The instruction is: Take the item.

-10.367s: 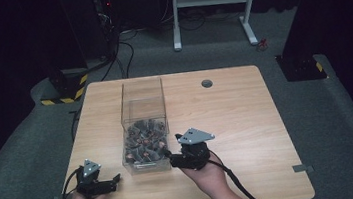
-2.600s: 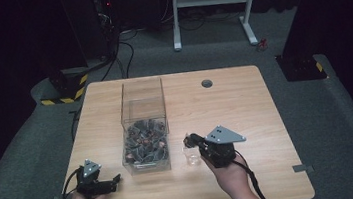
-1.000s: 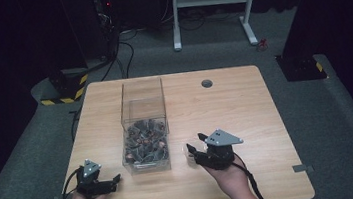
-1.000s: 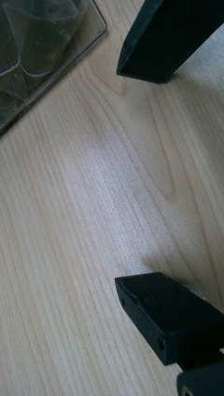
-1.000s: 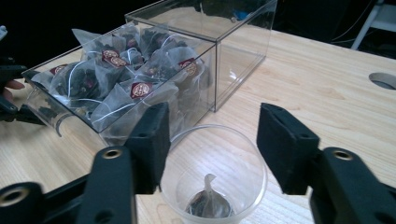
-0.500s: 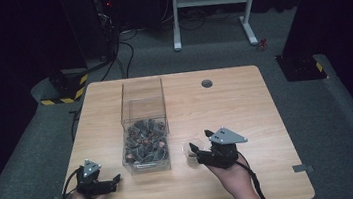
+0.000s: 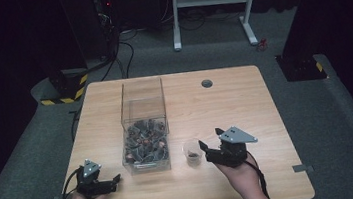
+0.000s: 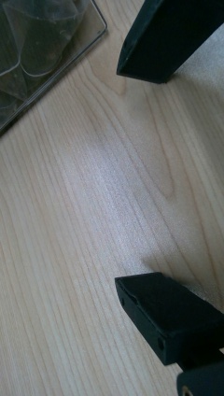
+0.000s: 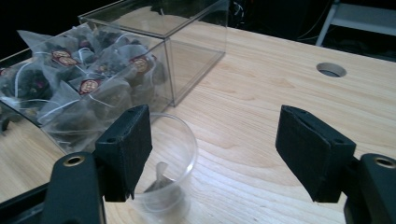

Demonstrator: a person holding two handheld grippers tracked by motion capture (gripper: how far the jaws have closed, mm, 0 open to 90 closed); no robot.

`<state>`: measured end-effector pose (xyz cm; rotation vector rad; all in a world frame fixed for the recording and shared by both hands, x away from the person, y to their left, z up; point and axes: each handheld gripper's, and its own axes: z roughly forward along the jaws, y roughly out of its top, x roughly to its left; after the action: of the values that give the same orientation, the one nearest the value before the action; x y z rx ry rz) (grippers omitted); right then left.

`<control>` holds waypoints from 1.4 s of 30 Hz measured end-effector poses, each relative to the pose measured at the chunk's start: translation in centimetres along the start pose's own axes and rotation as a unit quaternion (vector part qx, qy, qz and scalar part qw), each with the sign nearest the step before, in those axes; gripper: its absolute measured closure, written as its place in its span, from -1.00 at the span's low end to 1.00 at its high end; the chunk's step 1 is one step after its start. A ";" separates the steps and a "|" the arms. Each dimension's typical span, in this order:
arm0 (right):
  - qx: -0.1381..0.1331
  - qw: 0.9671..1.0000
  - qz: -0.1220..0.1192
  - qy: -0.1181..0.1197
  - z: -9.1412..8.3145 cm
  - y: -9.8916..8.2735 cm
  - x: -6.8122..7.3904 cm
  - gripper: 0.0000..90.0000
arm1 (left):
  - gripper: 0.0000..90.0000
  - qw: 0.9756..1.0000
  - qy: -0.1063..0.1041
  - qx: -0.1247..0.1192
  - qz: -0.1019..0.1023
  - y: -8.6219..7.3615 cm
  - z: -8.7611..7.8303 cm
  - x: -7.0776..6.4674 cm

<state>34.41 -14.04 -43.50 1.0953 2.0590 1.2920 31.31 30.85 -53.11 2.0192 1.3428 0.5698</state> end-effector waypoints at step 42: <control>0.102 0.987 0.045 -0.117 -1.4 -7.9 -7.4 -0.53 | -0.95 1.000 0.000 0.000 0.000 0.0 0.0 0.0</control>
<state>34.62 -22.67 -50.14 1.3733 2.0162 0.9539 31.30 30.84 -53.11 2.0194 1.3429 0.5694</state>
